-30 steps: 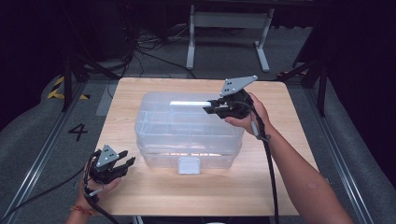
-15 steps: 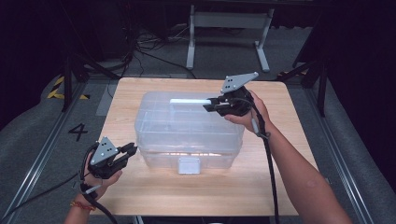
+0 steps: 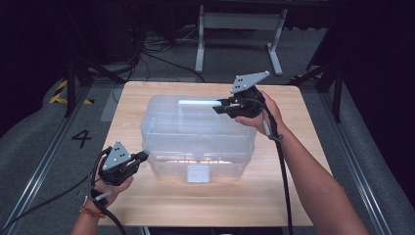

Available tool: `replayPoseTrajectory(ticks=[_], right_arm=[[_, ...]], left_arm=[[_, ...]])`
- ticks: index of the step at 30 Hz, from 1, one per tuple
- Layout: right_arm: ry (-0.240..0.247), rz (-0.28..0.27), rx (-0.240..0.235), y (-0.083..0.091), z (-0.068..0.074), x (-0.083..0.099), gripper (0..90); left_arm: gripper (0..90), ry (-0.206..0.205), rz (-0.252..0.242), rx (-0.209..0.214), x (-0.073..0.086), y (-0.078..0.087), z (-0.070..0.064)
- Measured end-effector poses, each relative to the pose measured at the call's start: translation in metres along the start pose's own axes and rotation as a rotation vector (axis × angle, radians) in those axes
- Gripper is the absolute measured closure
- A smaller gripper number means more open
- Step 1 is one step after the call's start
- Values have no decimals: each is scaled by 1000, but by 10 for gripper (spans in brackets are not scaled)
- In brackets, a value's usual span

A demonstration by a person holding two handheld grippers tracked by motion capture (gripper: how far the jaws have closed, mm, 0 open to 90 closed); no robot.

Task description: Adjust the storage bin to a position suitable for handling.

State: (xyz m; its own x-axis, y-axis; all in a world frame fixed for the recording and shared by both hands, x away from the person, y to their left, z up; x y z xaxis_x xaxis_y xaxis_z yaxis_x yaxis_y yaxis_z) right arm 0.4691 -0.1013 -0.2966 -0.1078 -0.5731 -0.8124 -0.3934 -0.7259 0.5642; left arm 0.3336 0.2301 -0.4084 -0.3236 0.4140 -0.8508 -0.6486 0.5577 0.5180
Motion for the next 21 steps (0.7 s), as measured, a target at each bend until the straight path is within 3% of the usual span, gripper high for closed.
replayPoseTrajectory(ticks=[6, 8, 10, 16, 18, 21], right_arm=[[6, -3, 63, 6, 1, 1, 579], [17, -6, 104, 13, 2, 4, 557], [23, -11, 113, 17, 3, 5, 541], [8, -67, 157, 49, 5, 24, 466], [8, -86, 191, 59, 5, 31, 459], [-26, -126, 221, 76, 3, 47, 451]], left_arm=[[883, 3, 9, -1, 0, 0, 0], [883, -5, 9, -3, -1, 1, 0], [884, -8, 13, -6, -1, 1, 0], [884, -18, 6, -11, -6, 3, 2], [884, -16, 2, -10, -7, 3, 2], [885, -19, 9, -9, -8, 3, 2]])
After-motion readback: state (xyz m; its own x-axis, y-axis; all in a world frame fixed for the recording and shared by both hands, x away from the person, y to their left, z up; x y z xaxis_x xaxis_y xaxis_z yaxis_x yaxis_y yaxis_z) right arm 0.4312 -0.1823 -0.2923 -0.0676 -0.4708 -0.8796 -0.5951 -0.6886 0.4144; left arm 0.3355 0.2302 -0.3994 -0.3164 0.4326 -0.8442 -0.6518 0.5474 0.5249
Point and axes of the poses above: each handheld gripper's, and its own axes: y roughly backward along the jaws, x roughly out of its underside, z roughly to its left, the point moved 3 cm from there along -y, roughly forward along the jaws, and after that the axes turned 1 degree about x, right-handed, at the moved point
